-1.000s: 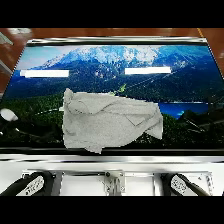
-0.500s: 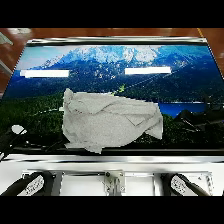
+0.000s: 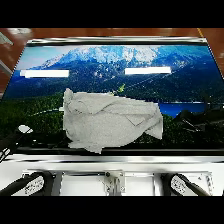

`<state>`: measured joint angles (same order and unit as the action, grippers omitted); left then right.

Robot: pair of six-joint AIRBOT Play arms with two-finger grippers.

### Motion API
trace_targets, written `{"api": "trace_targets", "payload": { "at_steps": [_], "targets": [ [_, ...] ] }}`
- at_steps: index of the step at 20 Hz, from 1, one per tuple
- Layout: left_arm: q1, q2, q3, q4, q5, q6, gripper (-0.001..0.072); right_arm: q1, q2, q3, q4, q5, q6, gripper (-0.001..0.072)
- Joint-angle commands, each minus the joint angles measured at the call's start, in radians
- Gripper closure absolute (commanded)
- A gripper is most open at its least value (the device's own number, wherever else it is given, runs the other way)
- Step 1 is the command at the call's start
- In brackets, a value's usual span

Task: Fold the shirts.

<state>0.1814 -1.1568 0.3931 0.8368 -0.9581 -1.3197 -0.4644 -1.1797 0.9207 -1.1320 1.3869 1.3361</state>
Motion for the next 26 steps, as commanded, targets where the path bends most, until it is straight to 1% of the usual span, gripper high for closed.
{"api": "trace_targets", "payload": {
  "at_steps": [1, 2, 4, 6, 10, 13, 15, 18, 19, 20, 22, 23, 24, 25, 26],
  "targets": [
    [-0.011, -0.010, 0.022, -0.038, 0.016, 0.000, 0.0669, -0.002, -0.003, -0.061, -0.049, -0.001, 0.010, 0.0035],
    [-0.011, 0.001, 0.038, -0.038, 0.013, 0.000, 0.0670, -0.002, -0.014, -0.101, -0.017, -0.001, 0.009, 0.0035],
    [-0.011, 0.026, 0.077, -0.037, 0.005, 0.000, 0.0669, -0.001, -0.058, -0.181, 0.082, -0.009, -0.027, 0.0035],
    [-0.011, 0.051, 0.116, -0.037, -0.016, 0.000, 0.0670, -0.001, -0.105, -0.223, 0.137, -0.054, -0.061, 0.0036],
    [-0.011, 0.070, 0.181, -0.038, -0.072, 0.000, 0.0669, -0.001, -0.137, -0.225, 0.148, -0.134, -0.054, 0.0037],
    [-0.012, 0.071, 0.203, -0.069, -0.075, 0.000, 0.0670, -0.001, -0.151, -0.238, 0.138, -0.162, -0.055, 0.0036],
    [-0.014, 0.071, 0.203, -0.107, -0.075, 0.000, 0.0669, -0.001, -0.163, -0.271, 0.156, -0.209, -0.055, 0.0037],
    [-0.014, 0.071, 0.203, -0.120, -0.074, 0.003, 0.0670, 0.000, -0.184, -0.314, 0.208, -0.281, -0.055, 0.0037],
    [-0.014, 0.071, 0.203, -0.120, -0.073, 0.003, 0.0669, 0.011, -0.195, -0.314, 0.212, -0.286, -0.055, 0.0052],
    [-0.014, 0.071, 0.203, -0.120, -0.071, 0.003, 0.0670, 0.039, -0.205, -0.314, 0.210, -0.298, -0.055, 0.0101],
    [-0.013, 0.071, 0.203, -0.120, -0.071, 0.003, 0.0670, 0.121, -0.222, -0.314, 0.213, -0.337, -0.055, 0.0107],
    [-0.013, 0.071, 0.203, -0.120, -0.071, 0.003, 0.0670, 0.159, -0.222, -0.313, 0.210, -0.361, -0.055, 0.0228],
    [-0.013, 0.071, 0.203, -0.120, -0.071, 0.003, 0.0669, 0.189, -0.221, -0.303, 0.207, -0.374, -0.055, 0.0485],
    [-0.013, 0.071, 0.203, -0.120, -0.071, 0.011, 0.0670, 0.205, -0.220, -0.285, 0.211, -0.367, -0.054, 0.0650],
    [-0.013, 0.073, 0.204, -0.121, -0.075, 0.039, 0.0670, 0.213, -0.220, -0.254, 0.209, -0.338, -0.056, 0.0651]
  ]
}}
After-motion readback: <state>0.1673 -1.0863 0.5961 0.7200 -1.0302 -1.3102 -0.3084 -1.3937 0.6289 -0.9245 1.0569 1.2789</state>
